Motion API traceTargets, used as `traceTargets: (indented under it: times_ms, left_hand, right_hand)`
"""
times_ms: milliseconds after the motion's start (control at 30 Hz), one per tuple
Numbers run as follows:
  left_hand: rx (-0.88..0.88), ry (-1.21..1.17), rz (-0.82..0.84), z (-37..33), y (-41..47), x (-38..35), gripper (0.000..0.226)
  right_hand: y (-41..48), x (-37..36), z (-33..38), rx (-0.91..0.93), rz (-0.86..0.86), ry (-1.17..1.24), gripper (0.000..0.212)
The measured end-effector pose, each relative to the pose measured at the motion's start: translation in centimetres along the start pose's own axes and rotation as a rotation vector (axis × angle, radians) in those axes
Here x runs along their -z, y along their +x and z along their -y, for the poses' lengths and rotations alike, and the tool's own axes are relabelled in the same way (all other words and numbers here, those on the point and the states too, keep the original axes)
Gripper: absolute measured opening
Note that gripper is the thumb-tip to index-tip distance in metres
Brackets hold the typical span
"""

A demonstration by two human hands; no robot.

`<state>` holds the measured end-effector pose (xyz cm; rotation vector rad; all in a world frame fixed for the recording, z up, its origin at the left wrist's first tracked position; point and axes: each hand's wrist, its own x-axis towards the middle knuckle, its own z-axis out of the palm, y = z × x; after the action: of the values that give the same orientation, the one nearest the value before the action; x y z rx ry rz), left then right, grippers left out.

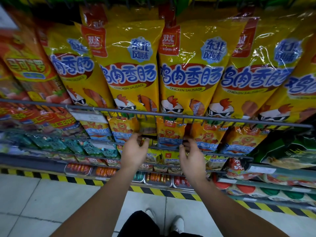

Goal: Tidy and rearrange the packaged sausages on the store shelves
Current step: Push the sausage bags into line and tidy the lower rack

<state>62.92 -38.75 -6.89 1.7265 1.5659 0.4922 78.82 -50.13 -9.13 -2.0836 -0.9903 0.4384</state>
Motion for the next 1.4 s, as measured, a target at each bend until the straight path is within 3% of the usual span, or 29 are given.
traceTargets:
  times_ms: [200,367,467,567,800,967,1400]
  left_hand:
    - [0.001,0.039,-0.145,1.9,1.1,2.9,0.032]
    - [0.051,0.045,-0.154,4.1,3.4,5.5,0.026]
    - [0.104,0.067,-0.072,5.1,4.5,6.8,0.027]
    - [0.02,0.123,0.021,6.0,5.8,7.3,0.022]
    - [-0.064,0.16,0.02,7.0,7.1,8.3,0.027]
    - [-0.089,0.122,0.021,7.2,7.4,8.7,0.039]
    - [-0.114,0.004,0.042,5.3,6.6,8.3,0.031]
  right_hand:
    - [-0.6,-1.6,2.9,0.129,-0.081,-0.052,0.029]
    - [-0.3,-5.3,6.3,0.212,0.05,-0.061,0.034]
    - [-0.1,-7.8,8.2,0.147,0.126,-0.074,0.036]
    - [0.4,-10.2,9.3,0.039,0.151,-0.047,0.034]
    - [1.4,-13.4,10.5,-0.199,0.133,0.097,0.034]
    - [1.5,-13.9,10.8,-0.245,0.1,0.209,0.043]
    - [0.8,-12.1,10.6,-0.254,0.004,0.386,0.025]
